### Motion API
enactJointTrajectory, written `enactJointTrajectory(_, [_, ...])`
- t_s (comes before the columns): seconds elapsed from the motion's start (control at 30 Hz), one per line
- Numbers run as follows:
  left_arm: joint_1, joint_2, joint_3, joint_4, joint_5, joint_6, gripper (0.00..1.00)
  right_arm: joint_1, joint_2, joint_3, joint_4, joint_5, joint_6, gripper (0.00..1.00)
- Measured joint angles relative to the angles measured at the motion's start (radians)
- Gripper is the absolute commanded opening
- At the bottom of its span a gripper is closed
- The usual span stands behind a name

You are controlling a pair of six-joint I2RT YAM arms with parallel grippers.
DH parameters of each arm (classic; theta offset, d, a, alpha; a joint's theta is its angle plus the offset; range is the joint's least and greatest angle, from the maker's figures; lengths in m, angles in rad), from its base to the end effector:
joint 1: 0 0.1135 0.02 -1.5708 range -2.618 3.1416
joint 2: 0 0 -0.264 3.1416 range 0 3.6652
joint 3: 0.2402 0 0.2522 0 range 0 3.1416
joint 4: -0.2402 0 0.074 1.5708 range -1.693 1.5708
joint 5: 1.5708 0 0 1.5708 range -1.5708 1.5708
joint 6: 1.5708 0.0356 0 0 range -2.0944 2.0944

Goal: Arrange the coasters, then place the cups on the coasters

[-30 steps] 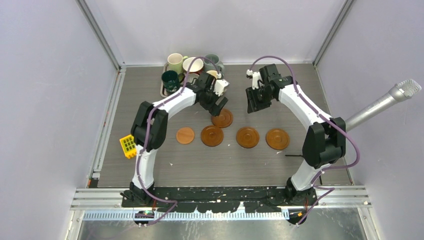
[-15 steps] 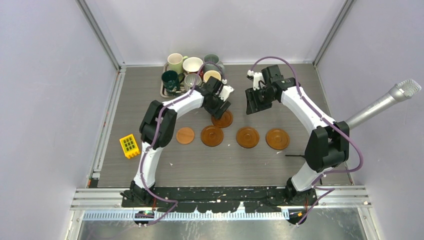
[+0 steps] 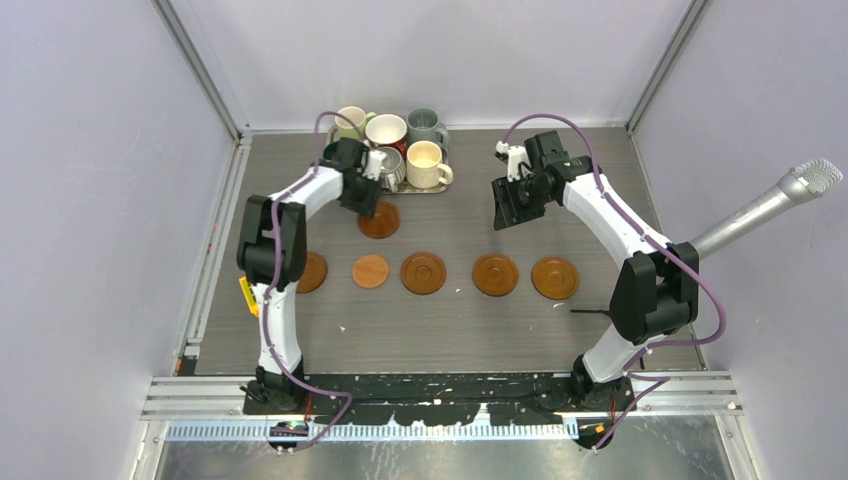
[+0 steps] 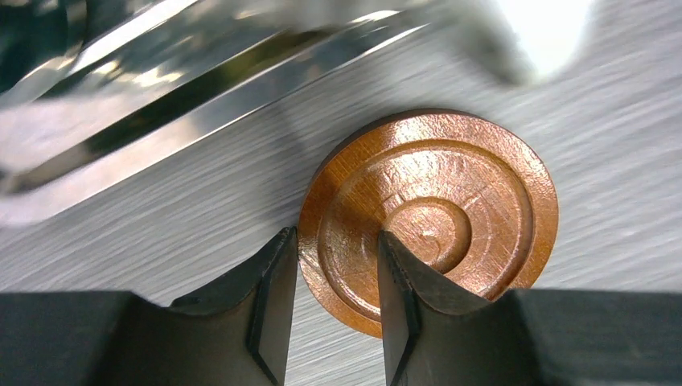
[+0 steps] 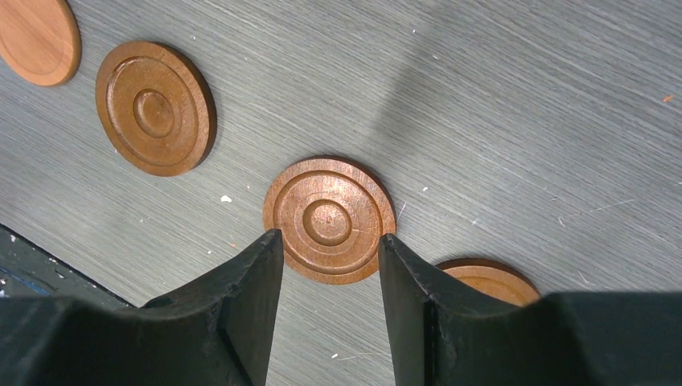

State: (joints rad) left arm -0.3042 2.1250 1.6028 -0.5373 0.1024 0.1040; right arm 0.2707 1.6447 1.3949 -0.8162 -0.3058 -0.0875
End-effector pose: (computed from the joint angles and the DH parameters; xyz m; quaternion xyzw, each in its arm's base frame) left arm 0.4327 -0.1397 0.1724 0.2085 0.9436 -0.0745 0.2463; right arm 0.3285 0.1023 0.2799 -0.2079 0.9349 0.1694 0.2323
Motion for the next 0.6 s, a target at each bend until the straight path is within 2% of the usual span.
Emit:
enactJointTrajectory(0.27, [0.231,-0.056,-0.077,-0.024,-0.008,0.042,0.28,0.000,0.000,0.000,0.000,-0.008,-0.008,0.53])
enactJointTrajectory(0.6, [0.551,-0.063,-0.077,-0.062,-0.010,0.146,0.26,0.000,0.000,0.000,0.000,-0.021,-0.009,0.53])
